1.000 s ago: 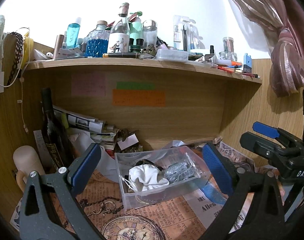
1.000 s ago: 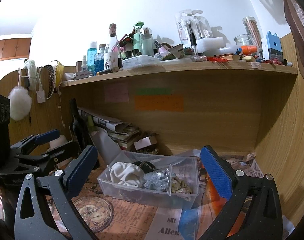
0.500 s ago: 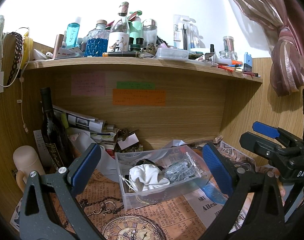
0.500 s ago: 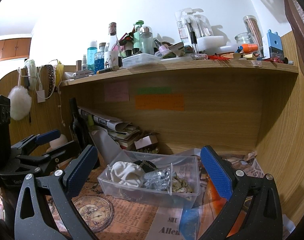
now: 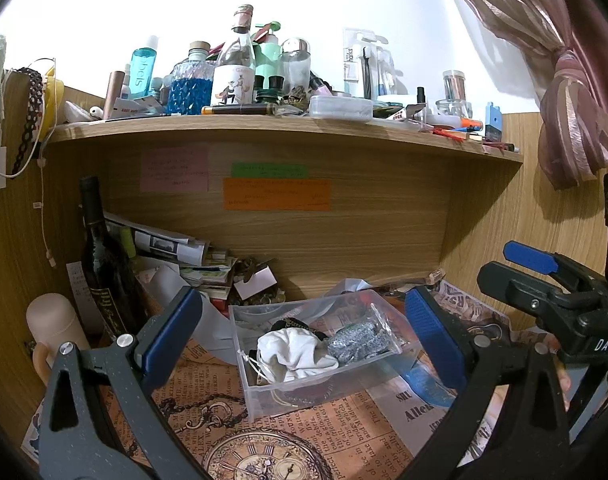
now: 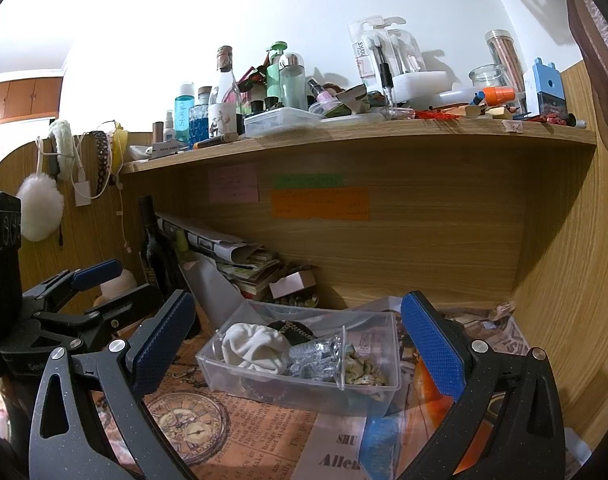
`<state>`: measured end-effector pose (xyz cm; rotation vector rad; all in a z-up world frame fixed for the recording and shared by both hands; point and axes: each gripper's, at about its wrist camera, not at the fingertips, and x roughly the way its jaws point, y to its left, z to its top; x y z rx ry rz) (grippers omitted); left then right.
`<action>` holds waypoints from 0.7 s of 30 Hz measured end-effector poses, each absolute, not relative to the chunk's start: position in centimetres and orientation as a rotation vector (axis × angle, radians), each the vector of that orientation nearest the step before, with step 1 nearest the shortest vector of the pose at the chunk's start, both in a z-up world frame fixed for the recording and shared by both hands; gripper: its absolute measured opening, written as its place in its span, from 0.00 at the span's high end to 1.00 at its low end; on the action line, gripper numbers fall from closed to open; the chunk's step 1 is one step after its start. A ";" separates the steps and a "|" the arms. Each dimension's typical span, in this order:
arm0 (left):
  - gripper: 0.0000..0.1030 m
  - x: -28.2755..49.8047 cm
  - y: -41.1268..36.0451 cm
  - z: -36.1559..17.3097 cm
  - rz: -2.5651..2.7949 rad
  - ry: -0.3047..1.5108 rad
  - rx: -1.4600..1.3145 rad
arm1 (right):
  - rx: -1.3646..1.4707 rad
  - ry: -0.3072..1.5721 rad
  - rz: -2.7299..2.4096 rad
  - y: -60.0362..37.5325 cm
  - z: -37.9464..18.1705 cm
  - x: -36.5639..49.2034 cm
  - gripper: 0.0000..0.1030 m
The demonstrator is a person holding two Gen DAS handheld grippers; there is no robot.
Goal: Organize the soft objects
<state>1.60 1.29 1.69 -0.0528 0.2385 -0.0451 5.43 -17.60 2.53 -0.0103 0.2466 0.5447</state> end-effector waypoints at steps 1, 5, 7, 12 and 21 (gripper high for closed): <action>0.00 1.6 1.3 1.7 -0.047 0.238 -0.052 | -0.011 0.246 0.544 -17.6 2.5 5.4 0.00; 0.00 1.6 1.3 1.7 -0.058 0.241 -0.048 | -0.010 0.246 0.543 -17.6 2.5 5.4 0.00; 0.00 1.6 1.3 1.6 -0.060 0.241 -0.045 | -0.009 0.247 0.543 -17.6 2.5 5.5 0.00; 0.00 1.5 1.3 1.7 -0.062 0.239 -0.041 | -0.007 0.250 0.547 -17.6 2.4 5.5 0.00; 0.00 1.5 1.6 1.7 -0.064 0.245 -0.049 | -0.003 0.254 0.547 -17.4 2.3 5.4 0.00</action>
